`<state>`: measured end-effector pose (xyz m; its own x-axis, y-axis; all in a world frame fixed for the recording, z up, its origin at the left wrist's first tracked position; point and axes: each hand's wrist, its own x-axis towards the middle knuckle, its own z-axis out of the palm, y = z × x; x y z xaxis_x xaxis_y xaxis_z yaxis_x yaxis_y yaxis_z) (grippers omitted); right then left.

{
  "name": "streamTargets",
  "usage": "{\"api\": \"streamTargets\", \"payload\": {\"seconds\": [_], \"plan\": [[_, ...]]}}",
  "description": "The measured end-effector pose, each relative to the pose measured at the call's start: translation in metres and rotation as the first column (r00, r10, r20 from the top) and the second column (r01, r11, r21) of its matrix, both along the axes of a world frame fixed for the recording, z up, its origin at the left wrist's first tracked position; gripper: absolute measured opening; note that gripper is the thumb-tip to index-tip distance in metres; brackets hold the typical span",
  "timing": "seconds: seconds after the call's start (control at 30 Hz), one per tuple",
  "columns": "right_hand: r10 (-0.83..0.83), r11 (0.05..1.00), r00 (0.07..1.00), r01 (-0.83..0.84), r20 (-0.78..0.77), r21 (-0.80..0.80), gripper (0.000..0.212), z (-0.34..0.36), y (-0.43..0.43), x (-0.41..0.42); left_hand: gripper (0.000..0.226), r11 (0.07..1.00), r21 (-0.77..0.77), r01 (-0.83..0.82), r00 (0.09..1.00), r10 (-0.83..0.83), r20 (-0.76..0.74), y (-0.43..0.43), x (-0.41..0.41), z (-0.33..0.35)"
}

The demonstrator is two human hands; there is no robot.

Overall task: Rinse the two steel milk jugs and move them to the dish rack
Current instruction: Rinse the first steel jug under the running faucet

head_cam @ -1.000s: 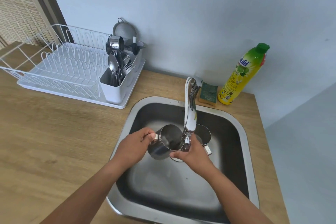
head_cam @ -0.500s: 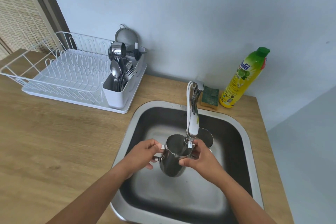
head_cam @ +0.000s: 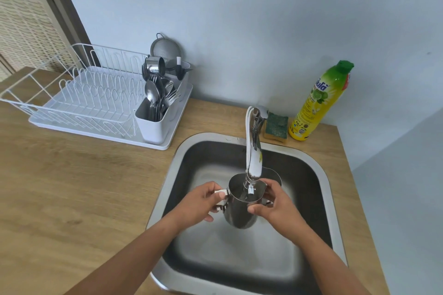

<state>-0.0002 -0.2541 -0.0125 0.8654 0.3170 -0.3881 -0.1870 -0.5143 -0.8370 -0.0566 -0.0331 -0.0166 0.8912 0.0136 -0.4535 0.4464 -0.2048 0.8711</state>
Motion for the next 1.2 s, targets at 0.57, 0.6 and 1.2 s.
{"api": "streamTargets", "payload": {"seconds": [0.57,0.6,1.2], "plan": [[-0.031,0.999,0.999,0.031,0.017,0.011,0.065,-0.006,0.0,0.004,0.014,0.999,0.008,-0.038,0.999,0.038,-0.021,-0.006,0.008,-0.001],[-0.041,0.999,0.999,0.041,0.02,0.017,0.065,-0.007,0.0,0.003,0.015,0.999,0.012,-0.041,0.999,0.041,-0.019,-0.006,0.008,-0.002],[-0.043,0.989,0.993,0.059,-0.114,0.137,0.034,-0.014,0.0,-0.005,0.026,0.992,0.032,-0.125,0.988,0.128,-0.088,-0.006,-0.013,-0.016]]}}
